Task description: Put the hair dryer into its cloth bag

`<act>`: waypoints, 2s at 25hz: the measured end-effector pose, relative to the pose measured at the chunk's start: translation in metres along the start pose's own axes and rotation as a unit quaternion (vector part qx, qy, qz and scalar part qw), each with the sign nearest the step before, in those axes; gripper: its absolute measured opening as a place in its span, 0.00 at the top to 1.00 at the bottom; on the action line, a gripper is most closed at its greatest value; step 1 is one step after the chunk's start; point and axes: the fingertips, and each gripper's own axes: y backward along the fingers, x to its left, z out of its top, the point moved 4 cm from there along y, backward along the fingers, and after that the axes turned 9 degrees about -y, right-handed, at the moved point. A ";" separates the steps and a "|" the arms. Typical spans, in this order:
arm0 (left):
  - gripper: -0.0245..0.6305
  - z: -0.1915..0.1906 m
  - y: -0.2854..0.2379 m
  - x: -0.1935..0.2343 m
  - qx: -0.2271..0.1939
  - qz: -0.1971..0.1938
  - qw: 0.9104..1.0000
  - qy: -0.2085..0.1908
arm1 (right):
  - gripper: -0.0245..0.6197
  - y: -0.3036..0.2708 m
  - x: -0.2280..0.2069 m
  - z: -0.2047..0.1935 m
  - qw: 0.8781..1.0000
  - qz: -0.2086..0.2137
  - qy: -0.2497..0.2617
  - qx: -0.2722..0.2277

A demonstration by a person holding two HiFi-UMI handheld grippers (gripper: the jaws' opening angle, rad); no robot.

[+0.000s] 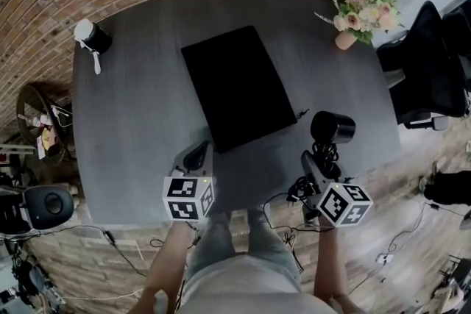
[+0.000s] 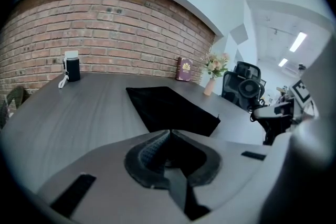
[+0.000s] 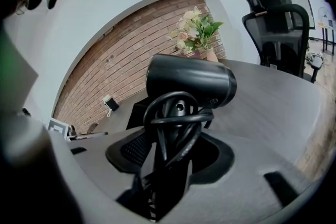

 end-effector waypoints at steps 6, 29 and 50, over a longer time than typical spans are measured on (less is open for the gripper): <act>0.95 0.001 -0.008 -0.009 0.018 -0.031 0.999 -0.032 | 0.63 0.004 0.002 0.000 1.000 -0.005 -0.005 -0.005; 0.75 -0.012 -0.057 -0.050 0.122 -0.215 0.914 -0.322 | 0.63 0.022 -0.029 -0.014 0.998 -0.043 -0.049 -0.024; 0.90 -0.021 -0.079 -0.047 0.152 -0.221 0.926 -0.267 | 0.63 0.025 -0.045 -0.016 0.996 -0.058 -0.063 -0.030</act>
